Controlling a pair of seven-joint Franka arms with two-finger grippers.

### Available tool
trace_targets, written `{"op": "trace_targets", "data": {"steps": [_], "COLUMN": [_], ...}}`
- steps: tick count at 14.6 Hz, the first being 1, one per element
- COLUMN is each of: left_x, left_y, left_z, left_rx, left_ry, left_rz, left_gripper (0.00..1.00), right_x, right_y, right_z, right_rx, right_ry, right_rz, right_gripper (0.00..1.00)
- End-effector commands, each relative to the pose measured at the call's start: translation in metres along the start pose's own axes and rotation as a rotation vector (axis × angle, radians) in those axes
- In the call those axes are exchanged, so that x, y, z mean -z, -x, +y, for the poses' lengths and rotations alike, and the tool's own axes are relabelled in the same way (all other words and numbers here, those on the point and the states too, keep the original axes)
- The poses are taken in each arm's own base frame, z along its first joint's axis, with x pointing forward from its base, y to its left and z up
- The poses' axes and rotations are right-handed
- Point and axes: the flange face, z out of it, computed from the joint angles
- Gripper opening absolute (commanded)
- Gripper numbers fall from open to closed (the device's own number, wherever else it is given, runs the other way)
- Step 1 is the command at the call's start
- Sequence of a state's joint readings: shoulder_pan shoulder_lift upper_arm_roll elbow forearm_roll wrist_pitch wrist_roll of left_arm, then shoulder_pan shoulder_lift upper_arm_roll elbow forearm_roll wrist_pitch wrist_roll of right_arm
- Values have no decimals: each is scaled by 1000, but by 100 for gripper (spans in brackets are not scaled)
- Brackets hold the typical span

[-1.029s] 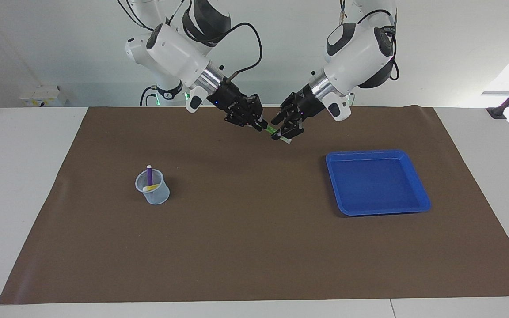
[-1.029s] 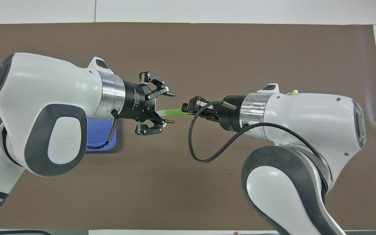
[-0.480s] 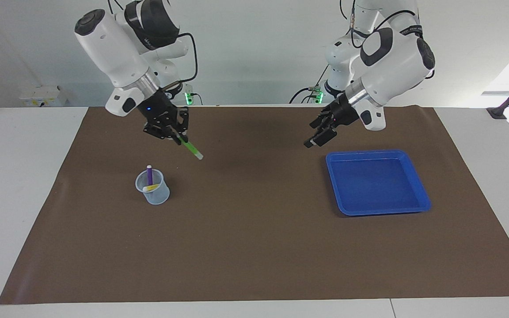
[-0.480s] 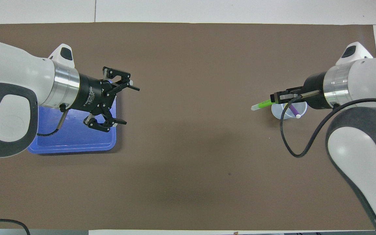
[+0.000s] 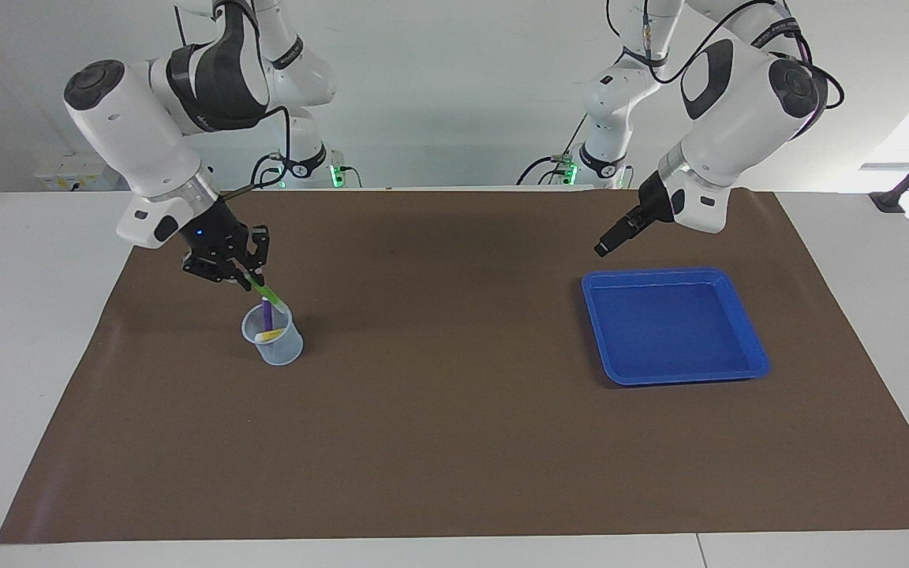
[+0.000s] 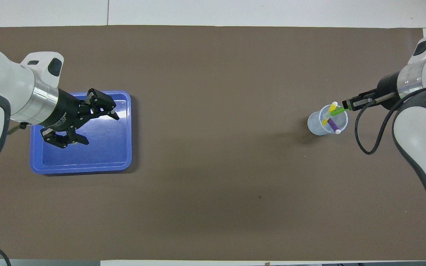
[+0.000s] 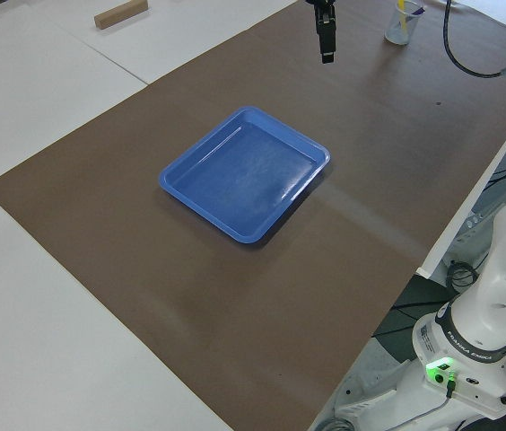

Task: Transfer and insert pens with both arms
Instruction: 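Insert the green pen into the cup while the left gripper withdraws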

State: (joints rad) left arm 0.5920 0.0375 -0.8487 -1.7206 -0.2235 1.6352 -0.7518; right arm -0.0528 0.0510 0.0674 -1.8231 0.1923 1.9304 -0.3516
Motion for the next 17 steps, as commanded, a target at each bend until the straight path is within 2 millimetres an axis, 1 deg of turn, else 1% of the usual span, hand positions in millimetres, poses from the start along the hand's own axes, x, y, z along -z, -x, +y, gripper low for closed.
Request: {"op": "trace_targets", "data": {"steps": [1,2,4,5,6,7,9,10,12,13,14,15,16,17], "left_x": [28,36,54,57,58,66,80,87,112,125,133,135,133,127], "left_y": [-14,-15,-10,-9,-1,4,9,8,28,35,39,42,44,40], "left_z": [-11,-15,-17,-19,-15,-14,-16,-21,-31,-40,-54,-66,-78,-82], "left_rx": [-125,-161,-235,-255,-292,-311,-353,-369,-451,-503,-549,-595,-625,-628], "left_ry": [-96,-135,-164,-177,-211,-246,-270,-275,-267,-252,-249,-248,-249,-251], "left_rz": [9,10,19,15,19,36,38,39,78,94,95,88,77,63], "left_gripper": [100,100,100,100,100,100,100,100,100,100,100,100,100,100], "right_x": [-13,-15,-26,-31,-39,-46,-48,-47,-46,-43,-42,-39,-33,-23], "right_y": [6,4,5,8,13,17,22,24,27,26,25,24,21,19], "right_z": [7,8,11,11,13,14,14,17,24,25,25,26,26,26], "right_rx": [36,60,67,73,78,75,84,87,74,71,69,64,63,62], "right_ry": [26,34,34,35,38,41,55,67,70,70,68,67,65,61], "right_rz": [0,8,-3,-10,-12,-11,-29,-39,-43,-41,-47,-51,-55,-60], "right_gripper": [0,0,0,0,0,0,0,13,66,100,100,100,100,100]}}
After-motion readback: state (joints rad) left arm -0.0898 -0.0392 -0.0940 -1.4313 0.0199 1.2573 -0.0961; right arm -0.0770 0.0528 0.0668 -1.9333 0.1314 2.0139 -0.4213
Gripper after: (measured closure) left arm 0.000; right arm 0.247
